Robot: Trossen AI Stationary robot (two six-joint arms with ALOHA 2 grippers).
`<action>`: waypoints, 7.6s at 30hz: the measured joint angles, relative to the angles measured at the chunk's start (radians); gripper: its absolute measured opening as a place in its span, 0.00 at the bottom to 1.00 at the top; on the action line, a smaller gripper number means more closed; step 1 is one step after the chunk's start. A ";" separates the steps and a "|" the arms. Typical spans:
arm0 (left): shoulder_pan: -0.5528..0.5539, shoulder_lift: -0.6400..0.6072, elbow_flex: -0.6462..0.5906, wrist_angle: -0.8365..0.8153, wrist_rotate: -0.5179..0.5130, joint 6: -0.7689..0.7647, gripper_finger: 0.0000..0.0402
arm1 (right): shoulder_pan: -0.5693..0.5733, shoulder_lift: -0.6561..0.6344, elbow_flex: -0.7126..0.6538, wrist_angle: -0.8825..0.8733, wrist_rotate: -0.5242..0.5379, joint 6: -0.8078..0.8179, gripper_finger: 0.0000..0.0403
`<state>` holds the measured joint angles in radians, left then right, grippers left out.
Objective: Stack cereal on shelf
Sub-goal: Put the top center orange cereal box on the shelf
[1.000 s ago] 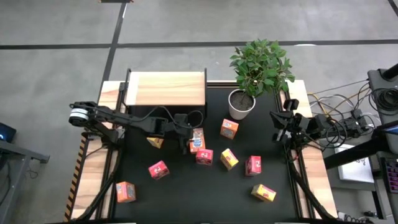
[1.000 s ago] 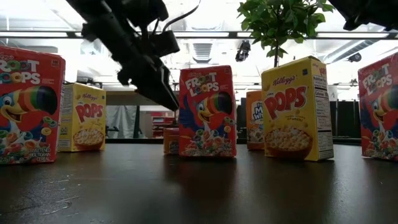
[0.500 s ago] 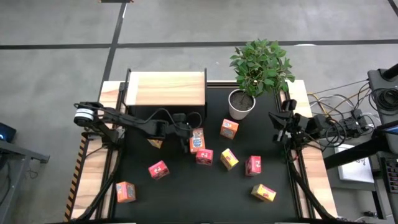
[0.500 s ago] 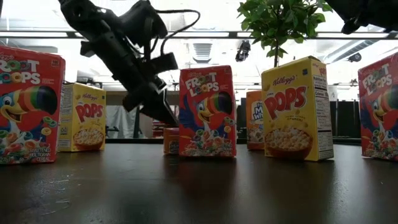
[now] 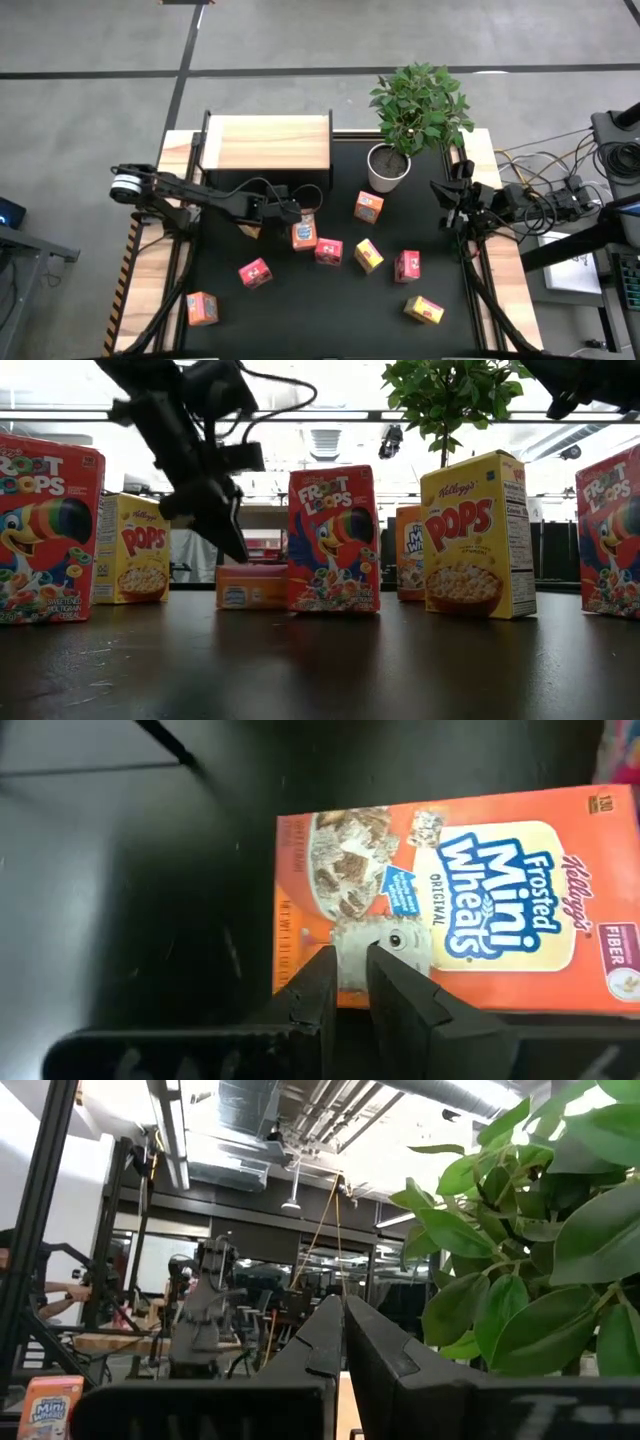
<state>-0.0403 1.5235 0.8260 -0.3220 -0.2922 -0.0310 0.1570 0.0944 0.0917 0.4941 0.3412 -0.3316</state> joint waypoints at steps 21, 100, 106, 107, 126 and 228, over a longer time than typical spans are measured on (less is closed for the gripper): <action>-0.215 -0.002 0.033 0.104 0.043 -0.089 0.33 | 0.000 0.000 0.000 -0.046 0.000 0.034 0.02; 0.597 -0.494 0.252 -0.041 0.605 -0.372 0.00 | 0.000 0.000 0.000 -0.075 0.000 0.037 0.02; 0.753 -0.460 0.255 -0.054 0.740 -0.401 0.00 | 0.000 0.000 0.000 -0.072 0.000 0.037 0.02; 0.772 -0.454 0.253 -0.054 0.752 -0.408 0.00 | 0.000 0.000 0.000 -0.072 0.000 0.037 0.02; 0.847 -0.314 0.245 -0.027 0.772 -0.506 0.00 | 0.000 0.000 0.000 -0.070 0.000 0.061 0.02; 0.272 -0.233 0.456 -0.470 -0.147 -0.104 0.00 | 0.000 0.000 0.000 -0.010 0.001 -0.072 0.02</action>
<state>0.2317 1.2903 1.2819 -0.7924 -0.4388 -0.1352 0.1566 0.0940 0.0914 0.4843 0.3420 -0.4038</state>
